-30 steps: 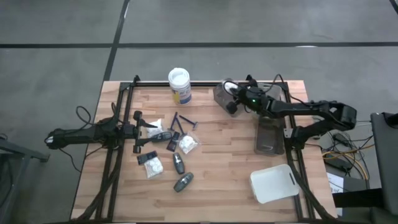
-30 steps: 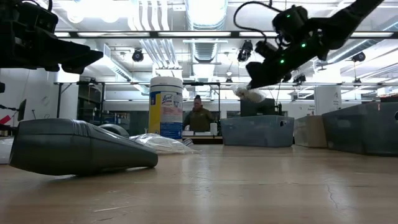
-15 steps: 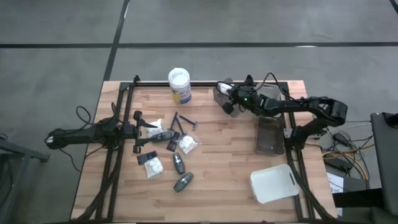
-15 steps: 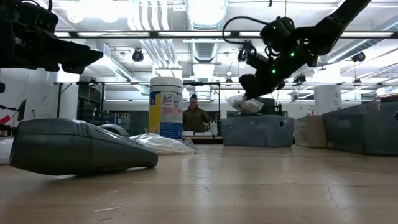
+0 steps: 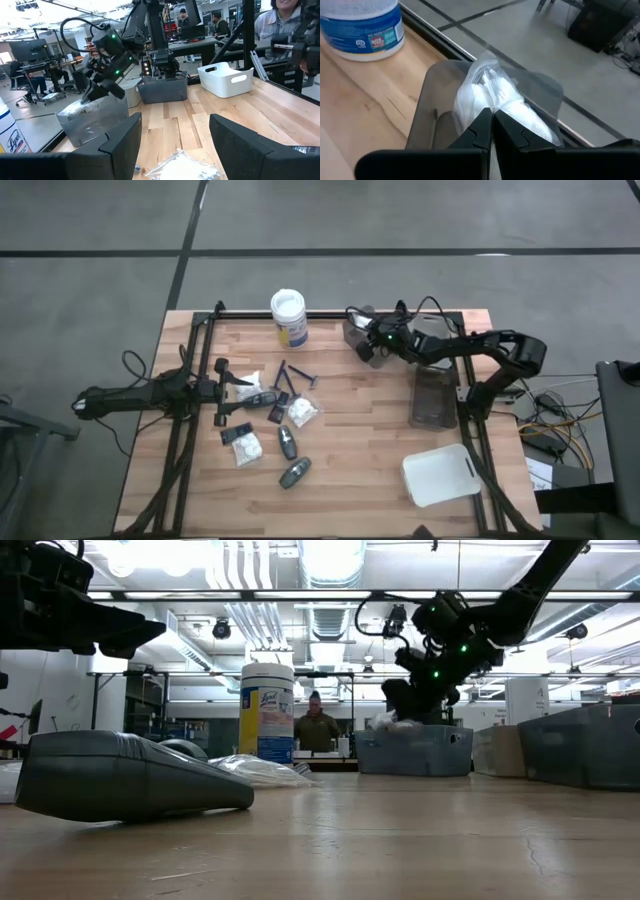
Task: Pick & Place Travel size toiletries
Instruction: Put the white cotton pack into the top black bin
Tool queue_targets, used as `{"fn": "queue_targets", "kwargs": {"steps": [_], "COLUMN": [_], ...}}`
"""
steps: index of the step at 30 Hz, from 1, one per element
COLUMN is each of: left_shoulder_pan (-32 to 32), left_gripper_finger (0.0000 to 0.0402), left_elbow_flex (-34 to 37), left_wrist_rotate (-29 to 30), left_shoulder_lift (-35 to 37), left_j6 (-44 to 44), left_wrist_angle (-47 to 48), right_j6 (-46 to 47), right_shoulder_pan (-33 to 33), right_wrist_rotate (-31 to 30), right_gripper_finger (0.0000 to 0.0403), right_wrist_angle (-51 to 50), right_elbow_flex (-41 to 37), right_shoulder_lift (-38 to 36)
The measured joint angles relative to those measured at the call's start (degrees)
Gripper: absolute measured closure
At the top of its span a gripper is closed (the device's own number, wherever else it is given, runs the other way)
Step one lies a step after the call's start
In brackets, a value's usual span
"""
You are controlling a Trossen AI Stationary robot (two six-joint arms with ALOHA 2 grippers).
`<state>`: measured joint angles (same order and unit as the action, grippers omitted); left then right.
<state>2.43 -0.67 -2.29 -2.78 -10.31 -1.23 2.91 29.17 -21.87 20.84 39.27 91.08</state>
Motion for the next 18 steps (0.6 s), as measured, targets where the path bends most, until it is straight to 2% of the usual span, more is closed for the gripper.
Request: {"fn": "queue_targets", "kwargs": {"steps": [11, 18], "left_shoulder_pan": [0.0, 0.0], "left_gripper_finger": [0.0163, 0.0163], "left_elbow_flex": [0.0, 0.0], "left_wrist_rotate": [0.0, 0.0], "left_shoulder_lift": [0.0, 0.0], "left_j6": [0.0, 0.0], "left_wrist_angle": [0.0, 0.0], "right_j6": [-1.3, -1.6], "right_shoulder_pan": [0.0, 0.0], "right_wrist_rotate": [-0.2, -0.2], "right_gripper_finger": [0.0394, 0.0371], "right_wrist_angle": [1.8, 1.5], "right_elbow_flex": [1.9, 2.3], "right_shoulder_lift": [5.5, 3.6]}}
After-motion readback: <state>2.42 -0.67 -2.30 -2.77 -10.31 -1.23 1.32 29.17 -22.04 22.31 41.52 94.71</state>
